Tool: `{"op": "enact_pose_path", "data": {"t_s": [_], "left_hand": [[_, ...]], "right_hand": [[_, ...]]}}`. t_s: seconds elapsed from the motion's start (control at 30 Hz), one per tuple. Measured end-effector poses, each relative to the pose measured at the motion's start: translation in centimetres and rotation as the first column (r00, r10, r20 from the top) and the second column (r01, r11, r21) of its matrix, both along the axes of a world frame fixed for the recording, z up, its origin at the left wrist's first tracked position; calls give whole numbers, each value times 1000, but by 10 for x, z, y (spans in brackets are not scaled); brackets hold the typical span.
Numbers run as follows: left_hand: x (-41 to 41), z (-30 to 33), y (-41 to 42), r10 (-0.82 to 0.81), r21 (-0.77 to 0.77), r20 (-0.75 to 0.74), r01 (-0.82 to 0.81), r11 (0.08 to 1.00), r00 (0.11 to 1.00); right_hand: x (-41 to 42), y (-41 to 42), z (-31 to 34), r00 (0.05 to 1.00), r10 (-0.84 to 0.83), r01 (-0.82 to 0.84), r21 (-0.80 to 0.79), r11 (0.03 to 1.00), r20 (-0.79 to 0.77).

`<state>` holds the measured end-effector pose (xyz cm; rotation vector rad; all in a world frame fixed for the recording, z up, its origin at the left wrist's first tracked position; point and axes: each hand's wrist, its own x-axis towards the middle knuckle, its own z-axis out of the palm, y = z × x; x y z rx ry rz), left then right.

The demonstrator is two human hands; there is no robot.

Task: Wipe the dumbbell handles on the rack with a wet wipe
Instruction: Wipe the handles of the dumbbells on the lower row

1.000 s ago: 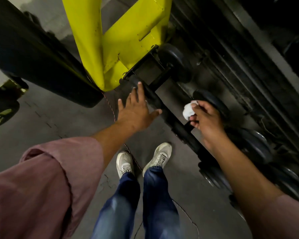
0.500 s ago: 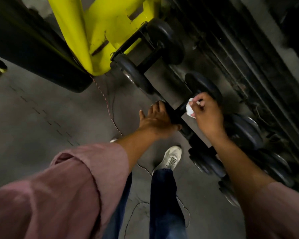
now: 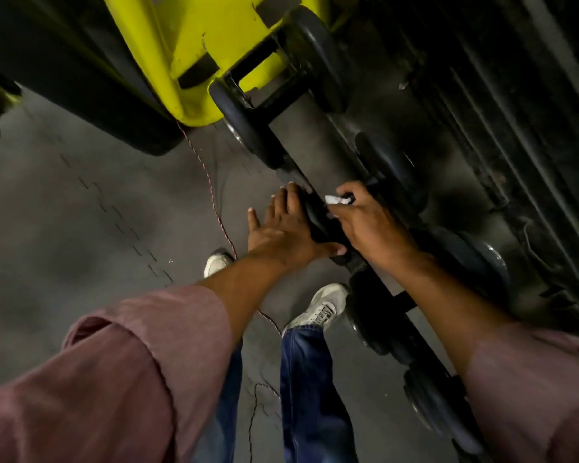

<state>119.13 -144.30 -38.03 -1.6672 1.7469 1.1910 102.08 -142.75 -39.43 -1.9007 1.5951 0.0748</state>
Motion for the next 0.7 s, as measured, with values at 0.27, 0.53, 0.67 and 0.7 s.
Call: {"op": "enact_pose_path", "data": {"t_s": [0.27, 0.53, 0.67, 0.7], "left_hand": [[1, -5, 3, 25, -28, -25, -25, 999, 999], [0, 0, 1, -6, -49, -18, 5, 999, 1000], [-2, 3, -3, -16, -95, -10, 15, 995, 1000], [-2, 4, -4, -20, -103, -3, 19, 994, 1000]], "right_hand": [[-3, 5, -7, 993, -66, 56, -105, 993, -97], [-5, -8, -6, 984, 1, -21, -111, 994, -177], [-3, -7, 7, 939, -140, 72, -220, 973, -313], [-1, -2, 8, 929, -90, 12, -216, 976, -358]]}}
